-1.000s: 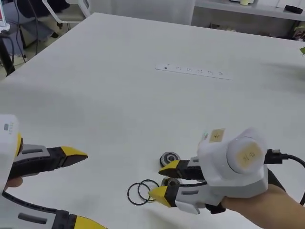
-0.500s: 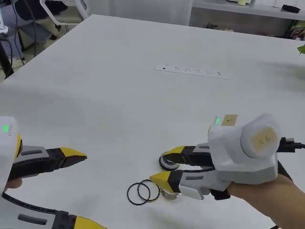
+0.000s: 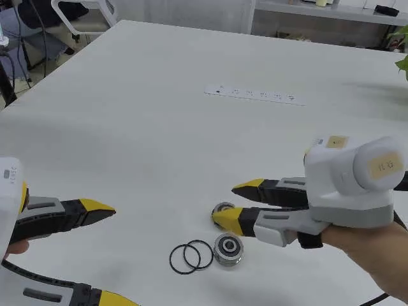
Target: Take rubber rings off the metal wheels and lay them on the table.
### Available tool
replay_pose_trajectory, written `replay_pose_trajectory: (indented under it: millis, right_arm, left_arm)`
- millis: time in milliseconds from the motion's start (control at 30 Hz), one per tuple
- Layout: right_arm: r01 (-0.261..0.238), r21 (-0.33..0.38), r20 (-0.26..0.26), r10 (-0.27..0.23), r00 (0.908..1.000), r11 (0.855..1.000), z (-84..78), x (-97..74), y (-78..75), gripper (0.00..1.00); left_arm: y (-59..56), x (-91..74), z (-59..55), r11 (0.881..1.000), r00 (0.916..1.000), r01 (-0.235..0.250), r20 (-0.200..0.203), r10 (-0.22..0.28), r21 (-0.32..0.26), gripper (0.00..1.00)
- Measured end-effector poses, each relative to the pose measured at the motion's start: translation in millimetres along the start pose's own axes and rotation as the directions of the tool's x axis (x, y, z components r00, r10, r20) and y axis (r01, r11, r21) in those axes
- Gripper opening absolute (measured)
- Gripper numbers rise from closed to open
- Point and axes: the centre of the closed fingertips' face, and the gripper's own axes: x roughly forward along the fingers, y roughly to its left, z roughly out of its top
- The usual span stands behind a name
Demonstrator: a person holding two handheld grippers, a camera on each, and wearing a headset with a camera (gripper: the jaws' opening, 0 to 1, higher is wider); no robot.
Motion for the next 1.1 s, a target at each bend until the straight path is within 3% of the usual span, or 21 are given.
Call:
replay_pose_trajectory:
  millis: [167, 267, 367, 500, 667, 900, 1000, 1100]
  right_arm:
    - [0.023, 0.031, -0.003, -0.023, 0.9997, 0.999, -4.7, -3.0, -8.7, 0.31]
    - [0.033, 0.036, -0.012, -0.032, 0.9994, 0.999, -8.1, -4.2, -10.6, 0.32]
    - [0.043, 0.048, -0.027, -0.042, 0.9988, 0.998, -14.5, -5.3, -15.1, 0.32]
    - [0.056, 0.055, -0.04, -0.054, 0.9978, 0.997, -19.3, -6.6, -18.7, 0.31]
    - [0.07, 0.059, -0.072, -0.066, 0.9952, 0.996, -30.8, -7.6, -25.0, 0.3]
    - [0.069, 0.061, -0.118, -0.061, 0.9911, 0.996, -45.8, -7.0, -28.3, 0.3]
    - [0.065, 0.056, -0.13, -0.057, 0.9899, 0.996, -50.6, -7.6, -28.8, 0.3]
    - [0.069, 0.062, -0.14, -0.06, 0.9884, 0.996, -54.5, -8.4, -31.2, 0.3]
  left_arm:
    - [-2.8, -1.4, 6.5, 1.0, 0.9994, 0.011, 0.032, -0.011, 0.004, 0.77]
    - [-2.9, -1.3, 6.7, 1.0, 0.9996, 0.01, 0.027, -0.01, 0.013, 0.79]
    - [-4.4, -2.6, 10.3, 0.997, 0.9999, 0.009, 0.013, -0.01, 0.078, 0.81]
    - [-6.5, -2.7, 19.6, 0.993, 0.9998, 0.012, 0.013, -0.014, 0.12, 0.79]
    - [-10.5, -1.6, 29.4, 0.982, 0.9989, 0.047, -0.016, -0.045, 0.181, 0.78]
    - [-4.4, -3.8, 59.4, 0.969, 0.9988, 0.048, -0.001, -0.049, 0.243, 0.78]
    - [-2.7, -3.5, 76.8, 0.96, 0.9974, 0.062, 0.018, -0.07, 0.273, 0.77]
    - [0.4, 0.4, 87.2, 0.957, 0.9961, 0.075, 0.024, -0.085, 0.279, 0.77]
